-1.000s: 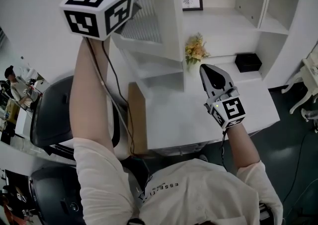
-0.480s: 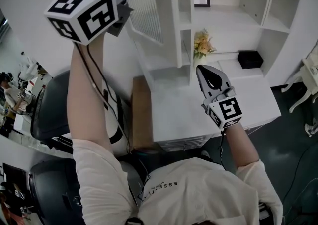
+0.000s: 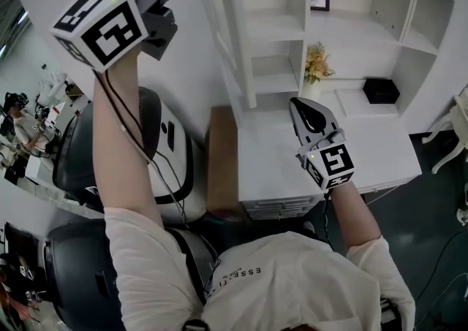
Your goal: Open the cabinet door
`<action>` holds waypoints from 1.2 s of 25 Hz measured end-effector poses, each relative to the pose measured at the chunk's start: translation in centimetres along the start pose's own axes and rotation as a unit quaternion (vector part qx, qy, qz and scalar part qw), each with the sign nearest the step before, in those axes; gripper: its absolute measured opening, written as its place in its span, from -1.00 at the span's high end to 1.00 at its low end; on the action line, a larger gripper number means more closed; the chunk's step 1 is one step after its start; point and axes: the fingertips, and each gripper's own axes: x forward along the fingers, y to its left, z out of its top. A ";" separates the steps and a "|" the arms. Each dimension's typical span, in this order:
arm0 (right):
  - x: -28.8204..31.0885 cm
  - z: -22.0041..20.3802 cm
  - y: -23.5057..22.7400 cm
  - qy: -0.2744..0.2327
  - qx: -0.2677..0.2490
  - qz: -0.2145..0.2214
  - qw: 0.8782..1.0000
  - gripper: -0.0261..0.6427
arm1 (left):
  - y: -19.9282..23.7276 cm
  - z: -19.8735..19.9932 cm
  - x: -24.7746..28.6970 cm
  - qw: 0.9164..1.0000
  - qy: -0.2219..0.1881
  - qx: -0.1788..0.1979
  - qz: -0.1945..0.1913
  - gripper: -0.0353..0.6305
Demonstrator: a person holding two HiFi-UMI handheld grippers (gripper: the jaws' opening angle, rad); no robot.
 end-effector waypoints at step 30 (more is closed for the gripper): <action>1.3 -1.4 3.6 0.048 -0.010 0.021 0.999 0.88 | 4.7 -1.7 -7.4 0.996 -0.049 -0.078 0.011 0.61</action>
